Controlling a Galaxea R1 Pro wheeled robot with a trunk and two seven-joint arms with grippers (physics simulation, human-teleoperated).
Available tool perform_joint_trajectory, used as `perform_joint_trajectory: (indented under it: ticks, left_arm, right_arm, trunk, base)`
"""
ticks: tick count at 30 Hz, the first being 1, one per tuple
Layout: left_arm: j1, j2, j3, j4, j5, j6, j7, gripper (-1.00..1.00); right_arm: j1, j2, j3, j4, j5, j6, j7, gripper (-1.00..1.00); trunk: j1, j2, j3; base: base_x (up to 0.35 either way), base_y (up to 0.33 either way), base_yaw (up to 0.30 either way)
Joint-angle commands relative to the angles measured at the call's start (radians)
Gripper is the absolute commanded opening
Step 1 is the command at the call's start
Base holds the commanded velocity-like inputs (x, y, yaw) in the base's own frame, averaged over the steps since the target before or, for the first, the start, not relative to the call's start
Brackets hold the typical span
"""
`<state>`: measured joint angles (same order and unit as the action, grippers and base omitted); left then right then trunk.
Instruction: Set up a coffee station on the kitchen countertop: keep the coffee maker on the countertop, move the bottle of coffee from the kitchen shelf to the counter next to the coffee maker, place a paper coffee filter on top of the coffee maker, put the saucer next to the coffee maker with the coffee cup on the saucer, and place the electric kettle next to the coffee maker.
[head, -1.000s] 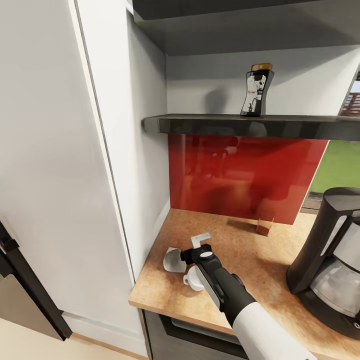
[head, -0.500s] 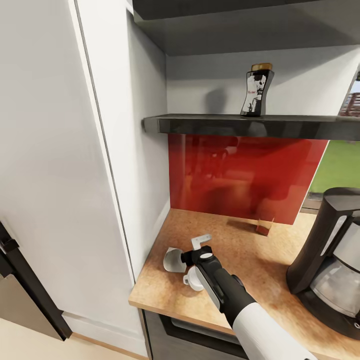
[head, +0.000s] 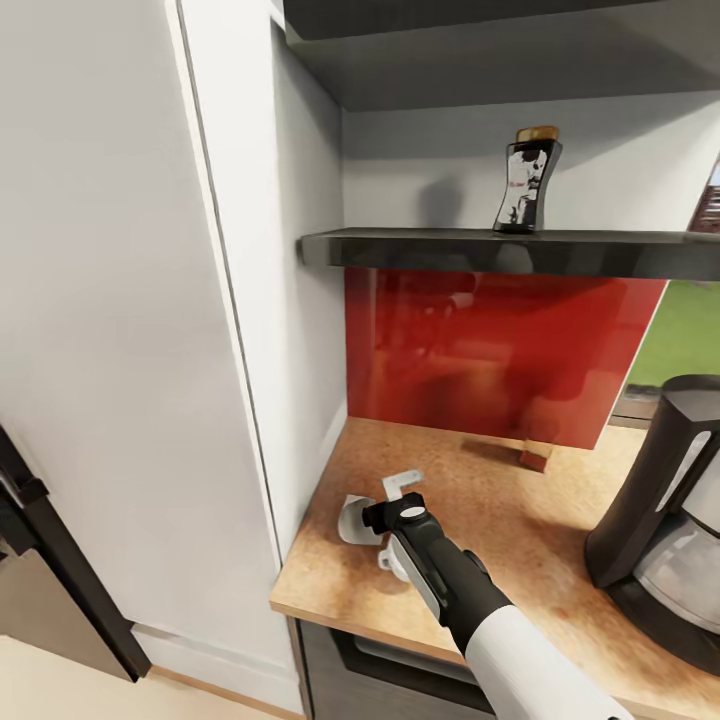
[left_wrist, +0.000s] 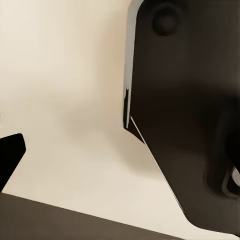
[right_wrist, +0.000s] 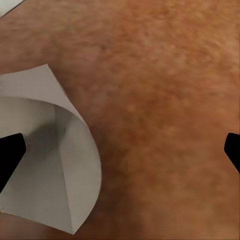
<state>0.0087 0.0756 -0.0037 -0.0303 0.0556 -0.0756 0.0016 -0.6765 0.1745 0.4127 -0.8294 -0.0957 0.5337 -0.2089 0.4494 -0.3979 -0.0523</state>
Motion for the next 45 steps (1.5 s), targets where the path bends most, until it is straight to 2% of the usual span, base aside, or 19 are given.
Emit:
perform_joint_trajectory:
  ticks: [1,13,21,45]
  left_arm:
    - [0.001,0.000,-0.001,-0.002,0.006,-0.001,0.000,1.00]
    - [0.001,0.000,-0.001,-0.002,0.006,-0.001,0.000,1.00]
    - [0.001,0.000,-0.002,-0.002,0.006,-0.001,0.000,1.00]
    - [0.001,0.000,-0.001,-0.002,0.006,0.006,0.000,1.00]
  right_arm:
    - [-0.001,0.000,0.003,-0.001,-0.010,0.003,-0.009,1.00]
    - [-0.001,0.000,0.003,0.017,-0.010,0.001,-0.009,1.00]
    - [-0.001,0.000,0.003,0.048,-0.010,-0.058,-0.008,1.00]
    - [-0.001,0.000,0.003,0.058,-0.010,-0.064,-0.007,1.00]
  trunk:
    - [0.001,-0.002,-0.002]
    - [0.001,-0.002,-0.002]
    - [0.001,-0.002,-0.002]
    - [0.001,-0.002,-0.002]
  base:
    - [0.000,0.058,0.000]
    - [0.002,0.012,0.000]
    - [0.076,0.058,0.000]
    - [0.037,0.027,0.000]
